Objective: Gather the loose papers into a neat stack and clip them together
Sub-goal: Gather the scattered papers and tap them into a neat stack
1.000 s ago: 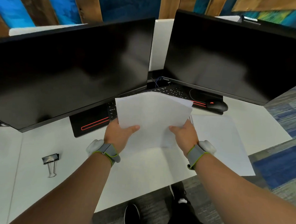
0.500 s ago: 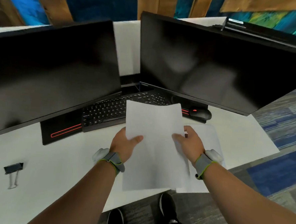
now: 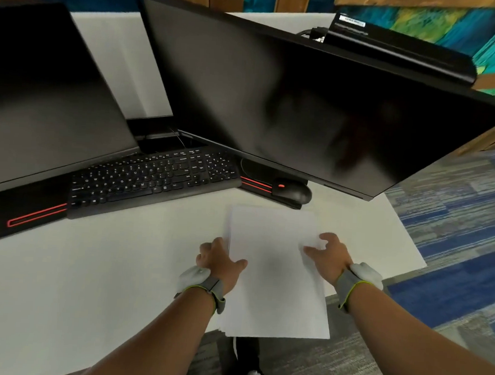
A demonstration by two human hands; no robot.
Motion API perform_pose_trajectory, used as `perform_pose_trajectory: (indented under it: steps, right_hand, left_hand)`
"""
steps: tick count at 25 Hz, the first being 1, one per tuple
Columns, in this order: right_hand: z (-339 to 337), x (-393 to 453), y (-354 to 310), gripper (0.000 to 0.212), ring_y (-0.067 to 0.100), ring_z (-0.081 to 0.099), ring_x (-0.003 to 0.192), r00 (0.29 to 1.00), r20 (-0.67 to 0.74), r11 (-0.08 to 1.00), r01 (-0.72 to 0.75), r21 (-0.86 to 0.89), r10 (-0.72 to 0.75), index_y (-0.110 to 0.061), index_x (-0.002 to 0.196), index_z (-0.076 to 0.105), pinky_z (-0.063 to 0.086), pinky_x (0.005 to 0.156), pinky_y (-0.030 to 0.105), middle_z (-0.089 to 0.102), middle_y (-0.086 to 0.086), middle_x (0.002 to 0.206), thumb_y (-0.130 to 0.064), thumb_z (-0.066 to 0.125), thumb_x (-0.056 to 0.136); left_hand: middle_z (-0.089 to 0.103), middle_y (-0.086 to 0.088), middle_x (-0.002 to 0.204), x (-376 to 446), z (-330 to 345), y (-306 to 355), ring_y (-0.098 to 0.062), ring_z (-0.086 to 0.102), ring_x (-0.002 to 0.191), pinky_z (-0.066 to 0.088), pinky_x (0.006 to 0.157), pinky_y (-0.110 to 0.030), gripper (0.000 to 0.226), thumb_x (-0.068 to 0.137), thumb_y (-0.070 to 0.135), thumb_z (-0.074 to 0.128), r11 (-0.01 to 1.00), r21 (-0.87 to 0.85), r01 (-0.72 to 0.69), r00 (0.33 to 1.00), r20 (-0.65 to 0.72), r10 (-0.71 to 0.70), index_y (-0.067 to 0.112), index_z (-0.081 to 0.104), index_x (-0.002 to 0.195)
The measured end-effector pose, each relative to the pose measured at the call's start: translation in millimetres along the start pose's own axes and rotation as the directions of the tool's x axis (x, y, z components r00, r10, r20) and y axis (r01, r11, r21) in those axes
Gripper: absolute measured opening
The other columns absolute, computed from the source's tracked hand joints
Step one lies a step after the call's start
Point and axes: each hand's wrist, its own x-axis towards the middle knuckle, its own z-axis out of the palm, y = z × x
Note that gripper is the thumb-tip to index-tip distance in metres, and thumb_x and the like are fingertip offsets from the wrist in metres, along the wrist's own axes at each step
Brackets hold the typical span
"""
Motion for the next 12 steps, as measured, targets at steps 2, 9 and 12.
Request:
perform_pose_trajectory:
  steps: [2, 9, 12]
  right_hand:
    - [-0.8, 4.2, 7.1, 0.078, 0.036, 0.062, 0.112, 0.998, 0.068, 1.0, -0.004, 0.013, 0.003, -0.016, 0.143, 0.041, 0.053, 0.094, 0.042, 0.058, 0.015, 0.13, -0.042, 0.076, 0.078]
    - [2.5, 10.6, 10.2, 0.058, 0.031, 0.067, 0.096, 0.98, 0.177, 0.995, 0.101, -0.019, -0.096, -0.016, 0.111, 0.054, 0.056, 0.085, 0.04, 0.067, 0.011, 0.11, -0.047, 0.076, 0.068]
    - [3.8, 14.1, 9.9, 0.034, 0.031, 0.07, 0.095, 0.967, 0.228, 0.992, 0.094, 0.081, -0.11, -0.005, 0.104, 0.06, 0.057, 0.082, 0.039, 0.073, 0.011, 0.103, -0.025, 0.077, 0.081]
  left_hand:
    - [0.039, -0.012, 0.142, -2.8, 10.5, 10.4, -0.035, 0.047, 0.127, 0.044, 0.103, -0.044, 0.087, 0.076, 0.044, 0.074, 0.998, -0.005, 0.057, 0.998, -0.001, -0.057, 0.014, 0.031, 0.146]
    - [0.072, -0.002, 0.11, 57.6, 51.6, -17.8, -0.024, 0.07, 0.088, 0.058, 0.084, -0.037, 0.103, 0.025, 0.074, 0.075, 0.932, -0.241, 0.27, 0.963, 0.05, -0.266, 0.02, 0.064, 0.112]
    - [0.059, -0.003, 0.114, 37.6, 31.0, -8.0, -0.028, 0.063, 0.095, 0.053, 0.086, -0.035, 0.09, 0.037, 0.069, 0.076, 0.926, -0.22, 0.308, 0.95, 0.015, -0.313, 0.018, 0.058, 0.109]
